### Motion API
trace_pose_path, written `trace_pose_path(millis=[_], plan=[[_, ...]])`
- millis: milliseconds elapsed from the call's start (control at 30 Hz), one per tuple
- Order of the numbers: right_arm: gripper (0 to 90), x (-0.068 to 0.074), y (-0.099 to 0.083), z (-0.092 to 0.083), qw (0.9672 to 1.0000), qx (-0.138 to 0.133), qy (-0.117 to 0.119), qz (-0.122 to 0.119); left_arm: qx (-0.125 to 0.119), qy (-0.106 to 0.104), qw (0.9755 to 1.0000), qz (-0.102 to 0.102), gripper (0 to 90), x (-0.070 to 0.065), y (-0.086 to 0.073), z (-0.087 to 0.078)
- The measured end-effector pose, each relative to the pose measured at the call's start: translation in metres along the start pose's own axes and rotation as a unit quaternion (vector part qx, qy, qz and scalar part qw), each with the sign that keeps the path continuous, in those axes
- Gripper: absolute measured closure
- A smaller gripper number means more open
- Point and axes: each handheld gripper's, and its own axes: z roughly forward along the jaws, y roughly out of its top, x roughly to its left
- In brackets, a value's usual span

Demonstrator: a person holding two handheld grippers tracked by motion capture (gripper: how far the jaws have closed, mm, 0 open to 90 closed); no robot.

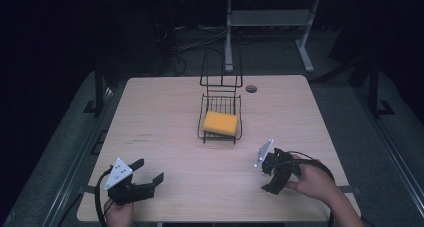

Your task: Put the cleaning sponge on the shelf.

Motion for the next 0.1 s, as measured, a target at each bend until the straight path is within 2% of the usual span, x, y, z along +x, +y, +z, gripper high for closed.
trace_pose_path(millis=[100], plan=[[16.1,0.0031,-0.0029,-0.0005,1.0,-0.005,-0.006,-0.002,0.001,0.001,1.0,0.002,13.0,0.0001,0.0,0.0004]])
